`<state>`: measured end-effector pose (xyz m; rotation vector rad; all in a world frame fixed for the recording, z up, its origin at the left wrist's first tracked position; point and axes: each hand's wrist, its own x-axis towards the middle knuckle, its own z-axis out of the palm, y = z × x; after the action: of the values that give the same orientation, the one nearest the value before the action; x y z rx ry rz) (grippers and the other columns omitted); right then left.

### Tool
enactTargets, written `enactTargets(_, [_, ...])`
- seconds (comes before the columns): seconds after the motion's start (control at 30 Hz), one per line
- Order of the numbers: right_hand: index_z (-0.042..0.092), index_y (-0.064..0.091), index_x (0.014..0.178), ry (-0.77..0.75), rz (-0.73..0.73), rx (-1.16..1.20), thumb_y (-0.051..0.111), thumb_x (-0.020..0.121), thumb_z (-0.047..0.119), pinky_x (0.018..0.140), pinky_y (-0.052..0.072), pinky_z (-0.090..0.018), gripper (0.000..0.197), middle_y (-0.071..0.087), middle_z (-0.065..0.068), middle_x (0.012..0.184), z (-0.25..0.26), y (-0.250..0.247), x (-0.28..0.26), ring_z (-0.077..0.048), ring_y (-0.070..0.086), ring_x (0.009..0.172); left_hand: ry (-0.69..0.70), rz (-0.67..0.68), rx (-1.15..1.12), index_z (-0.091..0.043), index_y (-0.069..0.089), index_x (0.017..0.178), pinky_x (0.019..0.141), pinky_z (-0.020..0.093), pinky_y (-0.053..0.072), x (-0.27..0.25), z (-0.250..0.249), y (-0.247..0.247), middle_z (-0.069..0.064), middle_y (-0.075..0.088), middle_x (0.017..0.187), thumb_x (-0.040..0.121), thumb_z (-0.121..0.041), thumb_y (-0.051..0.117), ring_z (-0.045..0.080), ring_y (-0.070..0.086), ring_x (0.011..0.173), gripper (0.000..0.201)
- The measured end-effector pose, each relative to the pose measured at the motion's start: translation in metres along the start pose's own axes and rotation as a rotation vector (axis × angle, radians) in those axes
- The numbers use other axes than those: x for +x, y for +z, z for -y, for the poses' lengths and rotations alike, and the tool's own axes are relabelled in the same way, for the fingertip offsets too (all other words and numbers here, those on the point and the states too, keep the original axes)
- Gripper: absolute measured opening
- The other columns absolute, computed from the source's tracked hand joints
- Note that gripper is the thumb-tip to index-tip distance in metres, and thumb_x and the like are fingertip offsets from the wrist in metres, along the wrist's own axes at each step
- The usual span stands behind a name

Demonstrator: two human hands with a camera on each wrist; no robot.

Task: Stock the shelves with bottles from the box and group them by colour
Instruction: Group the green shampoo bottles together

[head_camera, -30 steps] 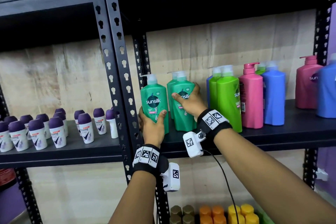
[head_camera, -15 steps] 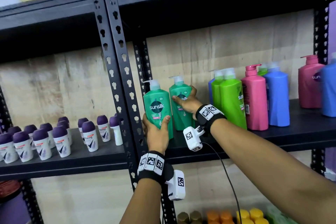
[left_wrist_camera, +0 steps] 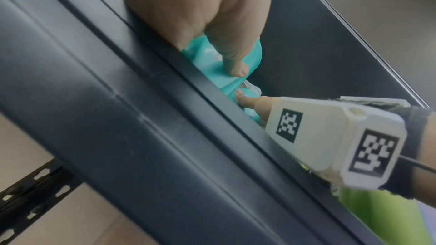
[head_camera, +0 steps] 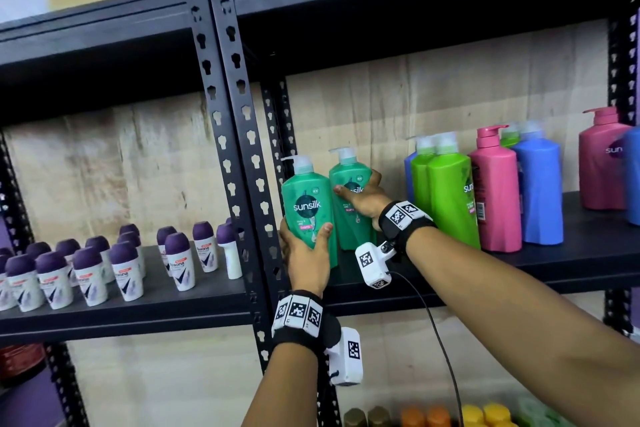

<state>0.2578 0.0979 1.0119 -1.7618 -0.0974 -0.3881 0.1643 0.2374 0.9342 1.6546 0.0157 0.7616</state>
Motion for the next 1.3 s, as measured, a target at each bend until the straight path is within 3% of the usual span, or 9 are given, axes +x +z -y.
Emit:
enactTargets(0.37, [0.027, 0.023, 0.141, 0.022, -0.040, -0.018, 0.084, 0.071, 0.055, 0.104, 0.050, -0.048, 0.097, 0.047, -0.012, 0.140, 0.006, -0.009, -0.014, -0.030, 0.055, 0.124, 0.012, 0.009, 0.064, -0.026, 0.020, 0.151, 0.104, 0.050, 0.047, -0.004, -0.004, -0.002, 0.007, 0.054, 0.140, 0.090, -0.050, 0.068, 0.033, 0.055, 0.124, 0.081])
enactTargets(0.57, [0.030, 0.028, 0.137, -0.074, -0.034, 0.082, 0.075, 0.086, 0.040, 0.086, 0.059, -0.038, 0.071, 0.057, -0.008, 0.132, -0.004, -0.019, -0.051, -0.019, 0.065, 0.106, 0.039, 0.132, 0.222, -0.025, 0.003, 0.156, 0.108, 0.051, 0.042, -0.004, -0.006, 0.002, 0.013, 0.041, 0.152, 0.093, -0.057, 0.059, 0.040, 0.050, 0.129, 0.089])
enactTargets(0.67, [0.026, 0.031, 0.145, -0.137, 0.008, 0.095, 0.074, 0.088, 0.036, 0.106, 0.049, -0.042, 0.072, 0.049, -0.007, 0.142, -0.021, -0.017, -0.068, -0.020, 0.058, 0.122, 0.070, 0.217, 0.270, -0.027, -0.001, 0.156, 0.112, 0.054, 0.036, -0.006, -0.007, 0.004, 0.010, 0.031, 0.159, 0.092, -0.055, 0.060, 0.039, 0.046, 0.135, 0.093])
enactTargets(0.73, [0.027, 0.033, 0.147, -0.157, 0.036, 0.040, 0.072, 0.088, 0.043, 0.113, 0.042, -0.040, 0.072, 0.042, -0.005, 0.147, -0.033, -0.017, -0.076, -0.018, 0.050, 0.131, 0.085, 0.272, 0.299, -0.028, -0.002, 0.157, 0.115, 0.055, 0.032, -0.005, -0.006, 0.006, 0.007, 0.027, 0.161, 0.092, -0.053, 0.062, 0.035, 0.043, 0.139, 0.095])
enactTargets(0.83, [0.026, 0.034, 0.151, -0.165, 0.056, 0.004, 0.065, 0.091, 0.053, 0.116, 0.038, -0.034, 0.072, 0.037, -0.003, 0.152, -0.046, -0.016, -0.084, -0.015, 0.043, 0.137, 0.109, 0.350, 0.340, -0.029, -0.004, 0.157, 0.118, 0.057, 0.027, -0.007, -0.007, 0.008, 0.002, 0.026, 0.163, 0.088, -0.054, 0.064, 0.029, 0.039, 0.143, 0.100])
enactTargets(0.97, [0.026, 0.031, 0.155, -0.173, 0.069, -0.020, 0.059, 0.094, 0.056, 0.111, 0.034, -0.027, 0.073, 0.035, -0.001, 0.157, -0.048, -0.020, -0.090, -0.014, 0.041, 0.138, 0.100, 0.478, 0.372, -0.037, -0.014, 0.154, 0.119, 0.059, 0.025, -0.007, -0.007, 0.006, 0.000, 0.031, 0.161, 0.071, -0.056, 0.063, 0.029, 0.040, 0.143, 0.114])
enactTargets(1.1, [0.022, 0.032, 0.153, -0.197, 0.072, -0.059, 0.064, 0.094, 0.044, 0.110, 0.038, -0.027, 0.071, 0.046, -0.002, 0.150, -0.048, -0.021, -0.095, -0.016, 0.048, 0.133, 0.079, 0.538, 0.548, -0.042, -0.003, 0.152, 0.120, 0.065, 0.011, -0.006, -0.007, 0.009, -0.001, 0.035, 0.160, 0.070, -0.068, 0.057, 0.030, 0.031, 0.149, 0.104])
enactTargets(1.2, [0.018, 0.027, 0.150, -0.172, 0.095, -0.002, 0.068, 0.094, 0.032, 0.107, 0.048, -0.038, 0.070, 0.059, -0.004, 0.138, -0.049, -0.023, -0.097, -0.017, 0.059, 0.122, 0.095, 0.582, 0.691, -0.036, 0.000, 0.157, 0.121, 0.064, 0.006, -0.007, -0.005, 0.013, -0.001, 0.026, 0.165, 0.070, -0.075, 0.046, 0.031, 0.016, 0.155, 0.106])
enactTargets(1.3, [0.018, 0.022, 0.150, -0.165, 0.113, -0.028, 0.066, 0.096, 0.033, 0.104, 0.050, -0.039, 0.071, 0.062, -0.003, 0.135, -0.049, -0.027, -0.097, -0.018, 0.062, 0.118, 0.099, 0.588, 0.756, -0.031, 0.002, 0.159, 0.123, 0.061, 0.006, -0.008, -0.004, 0.014, 0.003, 0.021, 0.167, 0.074, -0.075, 0.042, 0.030, 0.010, 0.156, 0.105])
